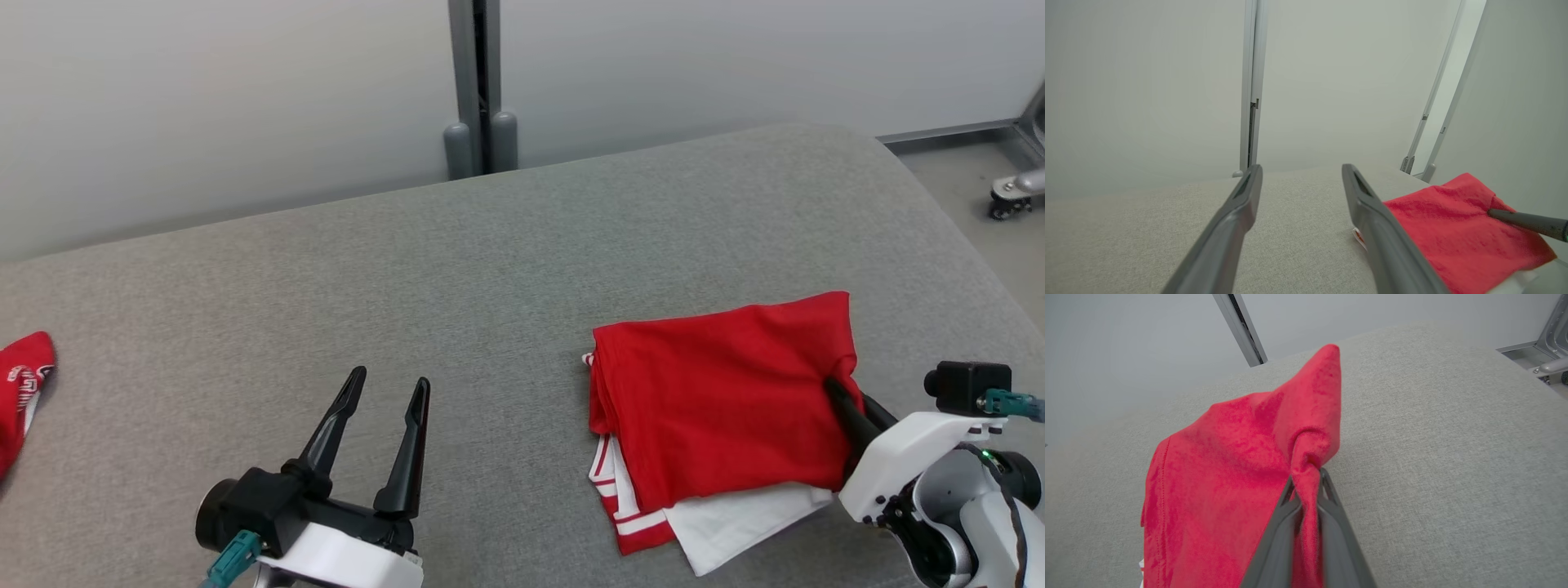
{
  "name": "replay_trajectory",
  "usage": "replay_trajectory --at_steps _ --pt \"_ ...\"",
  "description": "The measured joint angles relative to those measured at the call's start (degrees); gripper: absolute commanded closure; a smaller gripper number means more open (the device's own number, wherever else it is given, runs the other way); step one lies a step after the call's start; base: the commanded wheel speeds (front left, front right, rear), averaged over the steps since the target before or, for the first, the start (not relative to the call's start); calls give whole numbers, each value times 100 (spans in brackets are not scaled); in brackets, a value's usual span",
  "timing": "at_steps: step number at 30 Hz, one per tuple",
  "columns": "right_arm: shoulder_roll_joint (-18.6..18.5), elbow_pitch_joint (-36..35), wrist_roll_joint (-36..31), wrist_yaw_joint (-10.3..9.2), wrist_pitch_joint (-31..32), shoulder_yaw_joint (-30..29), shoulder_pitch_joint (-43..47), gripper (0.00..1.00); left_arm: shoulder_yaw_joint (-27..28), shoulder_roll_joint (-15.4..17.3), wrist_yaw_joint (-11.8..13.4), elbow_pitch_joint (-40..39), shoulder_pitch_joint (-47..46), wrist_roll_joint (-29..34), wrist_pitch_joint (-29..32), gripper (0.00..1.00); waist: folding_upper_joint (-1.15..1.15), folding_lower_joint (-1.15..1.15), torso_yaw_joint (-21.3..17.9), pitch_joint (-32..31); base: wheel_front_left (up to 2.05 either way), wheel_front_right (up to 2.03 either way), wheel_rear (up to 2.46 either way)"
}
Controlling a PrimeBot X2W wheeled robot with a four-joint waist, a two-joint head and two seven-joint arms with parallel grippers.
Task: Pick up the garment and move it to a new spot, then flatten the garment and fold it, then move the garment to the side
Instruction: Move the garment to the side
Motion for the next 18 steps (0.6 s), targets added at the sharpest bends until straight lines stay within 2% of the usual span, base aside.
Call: replay_trajectory --at_steps 8,18 --pt "-124 97 59 0 -205 371 -676 100 -92 40 -35 41 -194 86 0 0 0 0 -394 318 0 0 0" --pt "-503 723 347 1 -760 556 -2102 100 -203 320 -75 -133 -562 203 243 0 0 0 -412 1107 0 0 0"
